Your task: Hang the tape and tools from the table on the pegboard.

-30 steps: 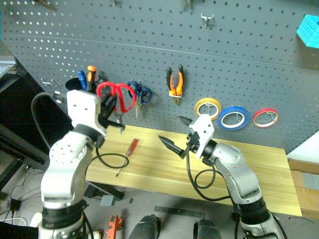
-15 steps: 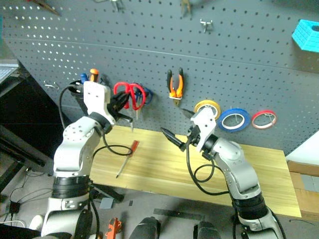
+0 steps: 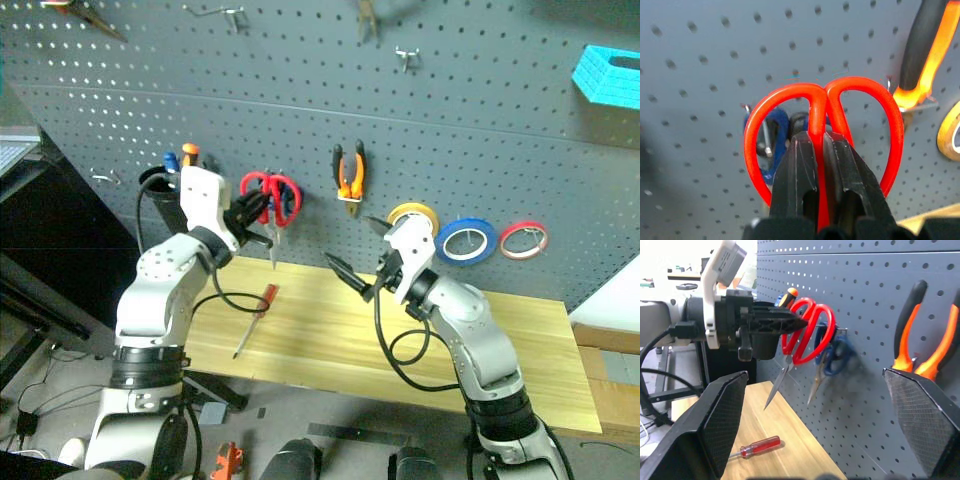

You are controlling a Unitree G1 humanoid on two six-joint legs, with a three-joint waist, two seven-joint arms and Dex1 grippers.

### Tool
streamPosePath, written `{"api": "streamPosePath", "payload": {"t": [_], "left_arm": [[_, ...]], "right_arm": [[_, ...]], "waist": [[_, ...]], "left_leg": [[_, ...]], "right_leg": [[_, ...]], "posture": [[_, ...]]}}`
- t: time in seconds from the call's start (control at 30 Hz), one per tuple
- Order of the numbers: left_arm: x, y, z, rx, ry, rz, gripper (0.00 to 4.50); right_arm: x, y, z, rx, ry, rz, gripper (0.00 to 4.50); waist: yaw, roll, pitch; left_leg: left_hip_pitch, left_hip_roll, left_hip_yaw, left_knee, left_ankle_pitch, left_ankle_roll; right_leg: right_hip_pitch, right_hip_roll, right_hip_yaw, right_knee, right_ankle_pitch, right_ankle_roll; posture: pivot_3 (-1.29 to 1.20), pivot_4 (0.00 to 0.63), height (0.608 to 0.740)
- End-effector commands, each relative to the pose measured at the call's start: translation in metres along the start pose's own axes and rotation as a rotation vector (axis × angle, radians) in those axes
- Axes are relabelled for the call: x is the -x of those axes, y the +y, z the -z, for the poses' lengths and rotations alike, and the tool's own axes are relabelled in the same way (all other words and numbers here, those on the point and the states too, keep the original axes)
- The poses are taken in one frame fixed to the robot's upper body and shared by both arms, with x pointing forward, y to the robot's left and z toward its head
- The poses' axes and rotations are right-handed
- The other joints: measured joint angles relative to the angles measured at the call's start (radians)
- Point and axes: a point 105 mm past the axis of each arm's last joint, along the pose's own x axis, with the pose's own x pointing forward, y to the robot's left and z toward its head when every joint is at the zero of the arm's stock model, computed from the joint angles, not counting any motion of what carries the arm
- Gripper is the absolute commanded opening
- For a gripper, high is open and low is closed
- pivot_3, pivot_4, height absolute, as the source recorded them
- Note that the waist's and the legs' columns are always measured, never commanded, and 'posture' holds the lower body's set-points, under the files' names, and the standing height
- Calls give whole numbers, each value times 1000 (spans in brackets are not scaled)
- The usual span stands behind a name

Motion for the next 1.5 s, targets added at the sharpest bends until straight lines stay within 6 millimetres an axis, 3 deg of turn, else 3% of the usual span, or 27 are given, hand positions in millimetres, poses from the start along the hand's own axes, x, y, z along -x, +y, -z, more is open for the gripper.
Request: {"api": "streamPosePath", "payload": {"t": [0.03, 0.57, 1.0, 1.3, 1.5], "left_arm": [[1, -1, -16, -13, -55, 3, 12], [-16, 19, -1, 31, 4, -25, 12], [-20, 10, -7, 41, -16, 12, 4419], [-17, 9, -7, 48, -14, 5, 4465], [4, 0, -1, 80, 10, -9, 4465]], "right_arm": [[1, 1, -14, 33, -50, 0, 4500], [2, 1, -14, 37, -43, -7, 4500], [4, 1, -13, 38, -36, 2, 4500], [4, 1, -13, 40, -34, 3, 4500], [6, 5, -13, 30, -33, -4, 4500]], "waist": [[-1, 0, 0], [-6, 0, 0], [-19, 0, 0], [-19, 0, 0], [-23, 0, 0]], "left_leg": [[0, 0, 0, 0, 0, 0], [0, 0, 0, 0, 0, 0], [0, 0, 0, 0, 0, 0], [0, 0, 0, 0, 0, 0], [0, 0, 0, -1, 0, 0]], "right_leg": [[0, 0, 0, 0, 0, 0], [0, 0, 0, 0, 0, 0], [0, 0, 0, 0, 0, 0], [0, 0, 0, 0, 0, 0], [-1, 0, 1, 0, 0, 0]], "posture": [[175, 67, 740], [164, 64, 740], [156, 71, 740], [157, 75, 740], [157, 92, 740]]}}
